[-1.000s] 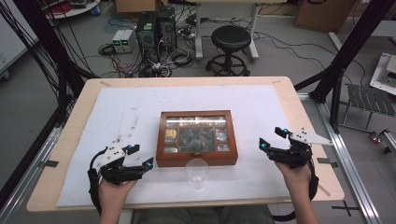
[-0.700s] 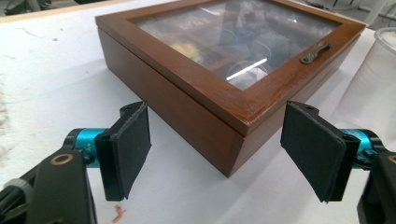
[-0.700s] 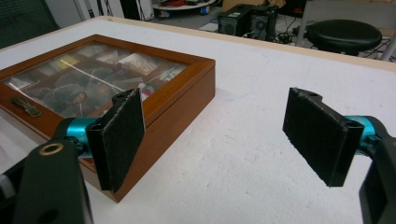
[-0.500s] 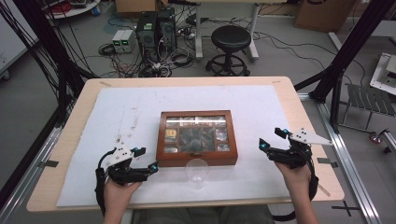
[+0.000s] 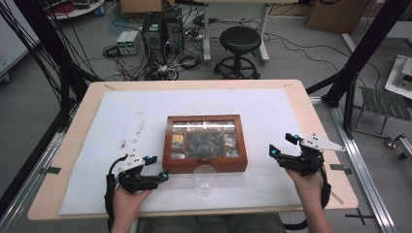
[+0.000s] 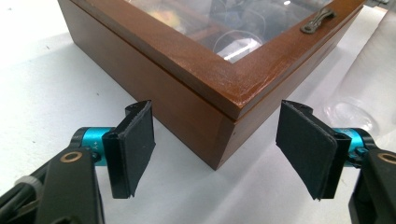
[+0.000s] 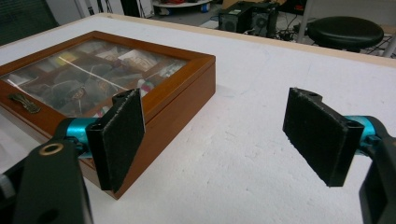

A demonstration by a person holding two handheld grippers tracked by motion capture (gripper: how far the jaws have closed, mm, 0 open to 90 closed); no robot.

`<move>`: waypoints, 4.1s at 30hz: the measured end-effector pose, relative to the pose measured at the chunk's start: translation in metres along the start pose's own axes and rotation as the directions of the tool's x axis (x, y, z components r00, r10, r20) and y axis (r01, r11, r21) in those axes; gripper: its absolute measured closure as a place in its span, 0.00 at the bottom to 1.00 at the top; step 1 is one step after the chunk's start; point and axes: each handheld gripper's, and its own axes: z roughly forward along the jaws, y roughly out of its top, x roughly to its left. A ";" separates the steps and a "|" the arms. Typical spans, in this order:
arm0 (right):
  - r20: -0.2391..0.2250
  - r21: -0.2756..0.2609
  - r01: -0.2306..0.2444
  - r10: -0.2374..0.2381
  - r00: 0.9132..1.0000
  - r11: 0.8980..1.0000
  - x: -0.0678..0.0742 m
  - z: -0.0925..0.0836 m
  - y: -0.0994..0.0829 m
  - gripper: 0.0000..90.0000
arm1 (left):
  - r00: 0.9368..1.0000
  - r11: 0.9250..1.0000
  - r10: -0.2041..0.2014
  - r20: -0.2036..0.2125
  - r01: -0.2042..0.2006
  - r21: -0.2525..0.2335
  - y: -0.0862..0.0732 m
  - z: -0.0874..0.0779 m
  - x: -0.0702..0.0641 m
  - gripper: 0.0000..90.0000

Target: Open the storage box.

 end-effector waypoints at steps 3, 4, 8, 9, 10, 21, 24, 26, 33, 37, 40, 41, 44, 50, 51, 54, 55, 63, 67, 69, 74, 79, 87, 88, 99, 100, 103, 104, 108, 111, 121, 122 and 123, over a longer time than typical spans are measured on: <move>0.001 0.001 -0.001 0.001 1.000 1.000 0.000 0.000 -0.001 0.24 | 1.000 1.000 0.001 -0.001 -0.001 0.003 0.000 0.002 0.000 0.34; 0.001 0.000 -0.001 0.001 1.000 1.000 -0.001 -0.001 -0.001 0.24 | 1.000 1.000 0.002 0.003 -0.002 0.005 0.000 0.002 0.000 0.35; 0.003 0.006 -0.005 0.005 1.000 1.000 -0.001 -0.001 -0.002 0.24 | 1.000 1.000 0.007 -0.004 -0.007 0.010 0.000 0.006 -0.002 0.39; 0.003 0.006 -0.005 0.005 1.000 1.000 -0.001 -0.001 -0.002 0.24 | 1.000 1.000 0.007 -0.001 -0.007 0.012 0.001 0.007 -0.002 0.39; 0.002 0.007 -0.003 0.003 1.000 1.000 -0.002 0.000 -0.003 0.24 | 1.000 1.000 0.008 0.002 -0.008 0.013 0.001 0.008 -0.002 0.39; 0.002 0.018 -0.009 0.009 1.000 1.000 -0.004 -0.001 -0.007 0.24 | 1.000 1.000 0.009 0.001 -0.009 -0.001 0.003 0.009 -0.001 0.40; 0.002 0.024 -0.009 0.009 1.000 1.000 -0.003 0.000 -0.008 0.24 | 1.000 1.000 0.012 0.001 -0.012 -0.004 0.003 0.009 -0.002 0.41; -0.004 0.031 -0.007 0.007 1.000 0.999 -0.001 0.002 -0.008 0.24 | 1.000 1.000 0.025 0.006 -0.025 -0.005 0.004 0.009 -0.004 0.45; -0.010 0.037 0.001 -0.001 1.000 0.999 0.002 0.006 -0.009 0.24 | 0.999 0.999 0.035 -0.004 -0.035 -0.006 0.006 0.008 -0.005 0.46; -0.014 0.040 0.003 -0.002 1.000 0.999 0.002 0.007 -0.009 0.24 | 0.999 0.998 0.052 -0.009 -0.053 -0.030 0.008 0.005 -0.007 0.50; -0.024 0.044 0.005 -0.004 1.000 0.999 0.002 0.009 -0.011 0.24 | 0.998 0.997 0.062 -0.013 -0.062 -0.040 0.010 0.005 -0.008 0.50; -0.024 0.044 0.005 -0.004 1.000 0.999 0.002 0.009 -0.011 0.24 | 0.998 0.997 0.063 -0.016 -0.063 -0.044 0.011 0.005 -0.009 0.50; -0.040 0.051 0.016 -0.014 0.999 0.999 0.002 0.012 -0.012 0.24 | 0.999 0.997 0.052 -0.015 -0.053 -0.058 0.013 0.003 -0.009 0.50; -0.058 0.058 0.027 -0.024 0.998 0.998 0.005 0.015 -0.013 0.24 | 0.998 0.995 0.049 -0.030 -0.051 -0.085 0.020 0.001 -0.008 0.50; -0.059 0.058 0.028 -0.025 0.998 0.998 0.005 0.015 -0.013 0.24 | 0.998 0.994 0.050 -0.038 -0.053 -0.090 0.021 0.001 -0.008 0.50; -0.065 0.059 0.033 -0.029 0.997 0.998 0.006 0.016 -0.013 0.24 | 0.997 0.993 0.057 -0.047 -0.061 -0.097 0.025 0.000 -0.008 0.50; -0.065 0.059 0.033 -0.029 0.997 0.998 0.006 0.016 -0.013 0.24 | 0.997 0.993 0.057 -0.047 -0.061 -0.097 0.025 0.000 -0.008 0.50; -0.077 0.062 0.033 -0.028 0.997 0.998 0.008 0.018 -0.012 0.24 | 0.994 0.989 0.075 -0.078 -0.084 -0.122 0.035 -0.003 -0.009 0.48; -0.079 0.060 0.036 -0.031 0.996 0.998 0.009 0.018 -0.012 0.24 | 0.993 0.986 0.084 -0.084 -0.094 -0.134 0.040 -0.005 -0.009 0.48; -0.078 0.058 0.038 -0.034 0.996 0.998 0.008 0.019 -0.012 0.24 | 0.992 0.985 0.090 -0.090 -0.102 -0.138 0.042 -0.006 -0.009 0.48; -0.084 0.064 0.036 -0.030 0.996 0.997 0.010 0.020 -0.012 0.24 | 0.989 0.981 0.105 -0.105 -0.120 -0.153 0.049 -0.008 -0.009 0.47; -0.086 0.066 0.032 -0.026 0.996 0.997 0.010 0.021 -0.012 0.24 | 0.987 0.977 0.122 -0.104 -0.138 -0.160 0.056 -0.009 -0.007 0.47; -0.097 0.063 0.030 -0.024 0.995 0.998 0.012 0.024 -0.010 0.24 | 0.984 0.976 0.152 -0.091 -0.164 -0.146 0.069 -0.008 -0.003 0.48; -0.097 0.063 0.030 -0.024 0.995 0.998 0.012 0.024 -0.010 0.24 | 0.984 0.975 0.154 -0.092 -0.166 -0.145 0.071 -0.008 -0.002 0.48; -0.103 0.034 0.030 -0.027 0.994 0.999 0.011 0.025 0.000 0.24 | 0.980 0.971 0.170 -0.100 -0.184 -0.154 0.090 -0.008 0.004 0.48; -0.105 0.030 0.030 -0.027 0.994 0.999 0.011 0.026 0.002 0.24 | 0.980 0.970 0.172 -0.101 -0.186 -0.155 0.092 -0.008 0.004 0.49; -0.112 0.023 0.035 -0.032 0.993 0.999 0.013 0.029 0.007 0.24 | 0.980 0.970 0.172 -0.104 -0.187 -0.156 0.098 -0.008 0.006 0.49; -0.111 0.019 0.038 -0.036 0.993 0.999 0.014 0.030 0.008 0.24 | 0.979 0.970 0.172 -0.107 -0.188 -0.156 0.100 -0.008 0.007 0.49; -0.115 0.014 0.038 -0.036 0.993 0.999 0.015 0.035 0.012 0.24 | 0.977 0.968 0.177 -0.120 -0.195 -0.158 0.107 -0.007 0.008 0.49; -0.117 0.010 0.037 -0.036 0.992 0.999 0.015 0.037 0.016 0.24 | 0.977 0.968 0.170 -0.125 -0.190 -0.163 0.111 -0.007 0.010 0.49; -0.156 -0.012 0.108 -0.109 0.982 0.994 0.024 0.051 0.040 0.38 | 0.978 0.966 0.170 -0.125 -0.190 -0.177 0.119 0.000 0.015 0.51; -0.158 -0.015 0.118 -0.119 0.980 0.993 0.025 0.053 0.043 0.39 | 0.978 0.965 0.168 -0.125 -0.189 -0.180 0.120 0.000 0.016 0.51; -0.149 -0.023 0.136 -0.138 0.979 0.990 0.026 0.057 0.047 0.42 | 0.979 0.965 0.161 -0.122 -0.182 -0.187 0.121 0.001 0.017 0.51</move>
